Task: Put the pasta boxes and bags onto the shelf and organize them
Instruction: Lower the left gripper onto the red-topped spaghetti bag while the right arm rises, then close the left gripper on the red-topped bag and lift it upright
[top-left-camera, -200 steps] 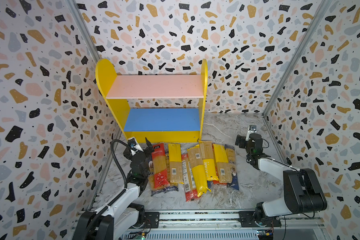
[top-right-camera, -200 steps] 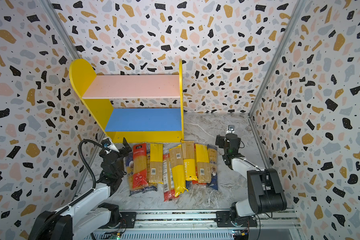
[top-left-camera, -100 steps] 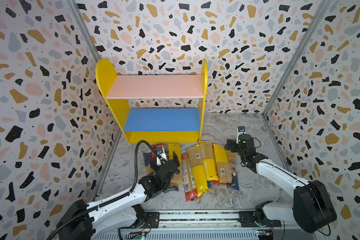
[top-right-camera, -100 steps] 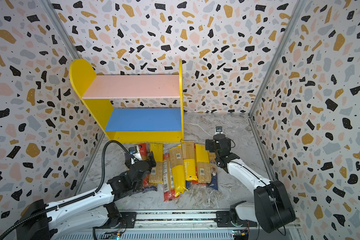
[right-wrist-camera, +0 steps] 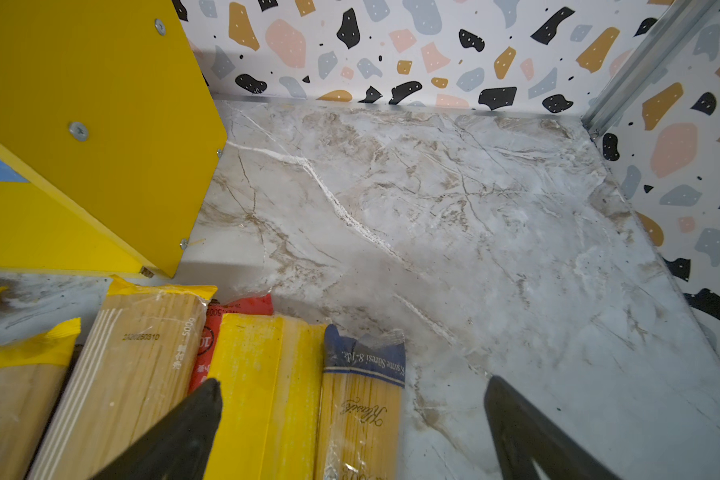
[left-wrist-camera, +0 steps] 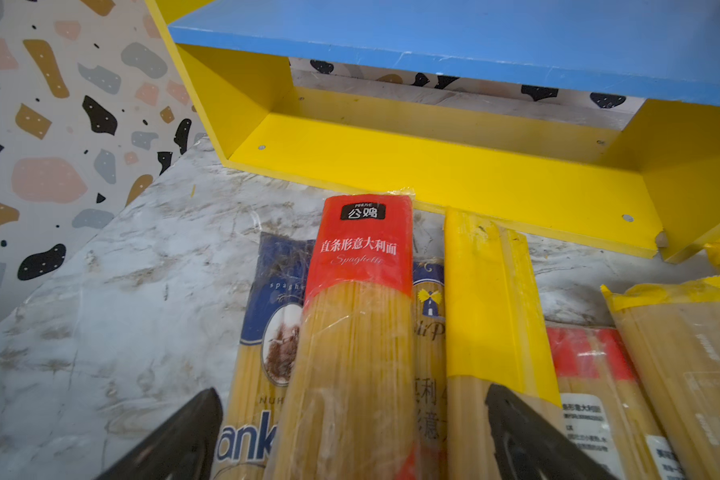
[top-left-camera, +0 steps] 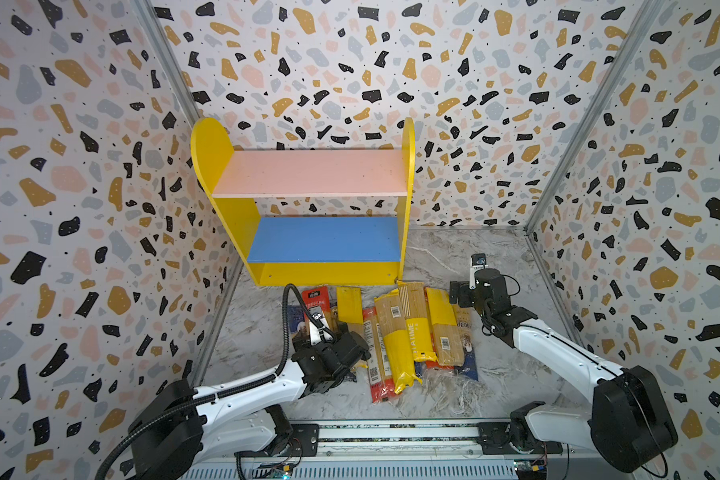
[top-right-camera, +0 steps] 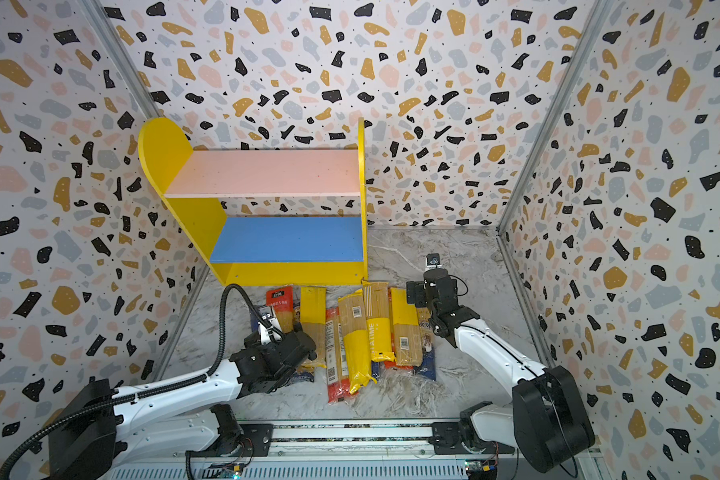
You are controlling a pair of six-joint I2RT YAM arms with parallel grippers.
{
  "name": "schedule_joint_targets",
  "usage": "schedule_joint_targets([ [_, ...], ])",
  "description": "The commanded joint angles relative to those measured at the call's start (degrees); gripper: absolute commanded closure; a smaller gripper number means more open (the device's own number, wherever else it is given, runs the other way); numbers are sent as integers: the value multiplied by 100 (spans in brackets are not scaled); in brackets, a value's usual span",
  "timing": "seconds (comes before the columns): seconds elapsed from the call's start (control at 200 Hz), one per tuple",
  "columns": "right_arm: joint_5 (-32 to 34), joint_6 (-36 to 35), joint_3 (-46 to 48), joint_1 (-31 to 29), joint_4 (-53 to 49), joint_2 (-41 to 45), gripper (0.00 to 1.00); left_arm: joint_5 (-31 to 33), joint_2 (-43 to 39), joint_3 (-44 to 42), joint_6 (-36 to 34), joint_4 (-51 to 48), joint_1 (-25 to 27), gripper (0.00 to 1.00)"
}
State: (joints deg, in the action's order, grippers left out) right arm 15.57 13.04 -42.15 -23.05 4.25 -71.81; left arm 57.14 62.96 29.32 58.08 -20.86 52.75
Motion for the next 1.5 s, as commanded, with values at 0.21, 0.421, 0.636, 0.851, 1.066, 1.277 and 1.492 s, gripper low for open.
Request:
schedule_joint_targets([
  [0.21, -177, 173, -128, -7, -113, 58, 1, -1243, -126, -687, -564, 1034, -967, 2],
  [0.421, -221, 197, -131, 11, -151, 49, 1, -1610, 287, -524, -991, 1198, -1047, 3],
  [0.636, -296, 216, -155, 44, -225, 39, 1, -2167, 843, -584, -1127, 1523, -1207, 12],
  [0.851, -375, 245, -162, 64, -260, -83, 1, -2439, 1293, -569, -1236, 1758, -1230, 18],
  [1.066, -432, 259, -184, 97, -301, -88, 1, -2792, 1838, -546, -1300, 1995, -1378, 39],
  [1.277, -557, 283, -185, 151, -335, 44, 1, -3090, 1927, -595, -1289, 2042, -1496, 73],
  [1.492, -757, 309, -188, 187, -311, 80, 1, -2906, 1192, -354, -1343, 1369, -1509, 87],
])
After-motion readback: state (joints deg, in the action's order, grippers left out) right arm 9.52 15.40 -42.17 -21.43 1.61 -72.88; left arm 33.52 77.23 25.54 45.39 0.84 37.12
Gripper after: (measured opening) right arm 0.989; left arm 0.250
